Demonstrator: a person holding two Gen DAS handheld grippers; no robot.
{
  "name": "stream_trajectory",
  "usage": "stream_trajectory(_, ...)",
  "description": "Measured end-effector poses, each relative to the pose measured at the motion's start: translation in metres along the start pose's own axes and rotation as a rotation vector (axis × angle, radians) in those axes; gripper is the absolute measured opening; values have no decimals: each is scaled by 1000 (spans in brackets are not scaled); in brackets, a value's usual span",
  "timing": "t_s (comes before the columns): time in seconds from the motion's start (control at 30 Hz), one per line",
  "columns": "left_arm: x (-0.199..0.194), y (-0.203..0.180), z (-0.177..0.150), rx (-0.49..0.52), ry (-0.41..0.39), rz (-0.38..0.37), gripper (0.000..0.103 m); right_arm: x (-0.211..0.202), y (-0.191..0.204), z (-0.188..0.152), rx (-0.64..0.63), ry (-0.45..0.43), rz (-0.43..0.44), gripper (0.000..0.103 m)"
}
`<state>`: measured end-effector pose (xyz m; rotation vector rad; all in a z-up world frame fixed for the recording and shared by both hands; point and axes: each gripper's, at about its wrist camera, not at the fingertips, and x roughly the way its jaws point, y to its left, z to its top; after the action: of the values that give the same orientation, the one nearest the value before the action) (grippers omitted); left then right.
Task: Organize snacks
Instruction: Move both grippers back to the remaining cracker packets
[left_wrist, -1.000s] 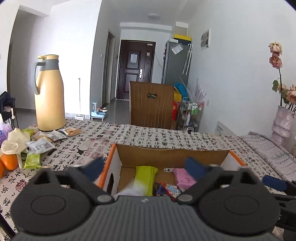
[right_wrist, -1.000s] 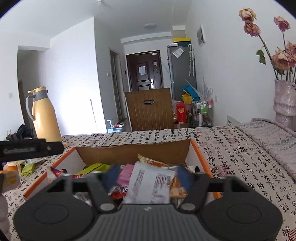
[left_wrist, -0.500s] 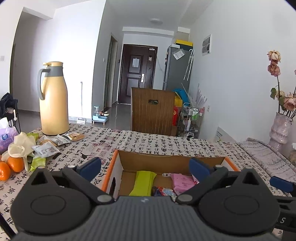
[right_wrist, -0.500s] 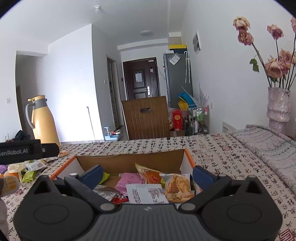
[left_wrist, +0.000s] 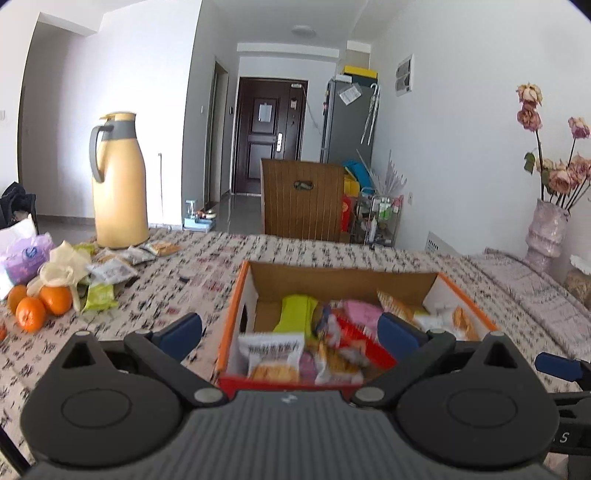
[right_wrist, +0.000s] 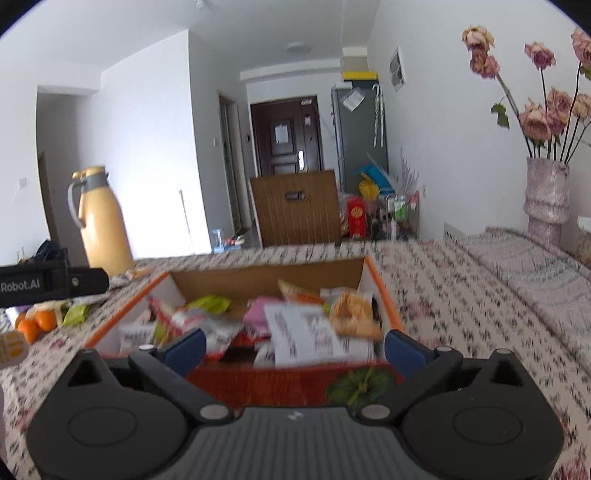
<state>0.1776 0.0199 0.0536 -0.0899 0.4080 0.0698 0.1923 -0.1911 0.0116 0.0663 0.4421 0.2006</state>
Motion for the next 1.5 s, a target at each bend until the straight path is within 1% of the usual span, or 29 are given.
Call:
stream_trajectory(0.2,-6,17,-31,7,76,-4,103,-5,6,-29,-10,77,9,103)
stream_trajectory(0.33,0,26,-52,7,117,-7,103,-3,5,-45,-11,114,8,103)
stream_trajectory(0.5,13,34,-70,-13,156,-4,103,4,3,-53,-10,162,-36,103)
stream_trajectory(0.57,15,36,-71,-24,164,-14,103,6,3,-53,-11,174,-38,102)
stream_trajectory(0.67,14,37,-72,-28,151,-24,103,10,7,-53,-22,194,-34,101)
stream_trajectory(0.9,17,37,-73,-38,157,-17,103,33,10,-46,23,250,-59,101)
stream_trajectory(1.03,18,39,-73,-49,166,-22,103,46,17,-48,21,276,-52,100)
stream_trajectory(1.1,18,39,-73,-50,167,-25,103,49,20,-50,10,287,-43,93)
stream_trajectory(1.13,18,39,-73,-49,168,-24,103,48,21,-50,4,288,-38,91)
stream_trajectory(1.2,18,39,-74,-48,168,-21,103,45,23,-52,-9,284,-35,81)
stream_trajectory(1.3,18,39,-74,-48,167,-16,103,40,23,-55,-23,282,-32,80)
stream_trajectory(1.5,20,37,-74,-37,176,-8,103,28,20,-59,-31,279,-21,80)
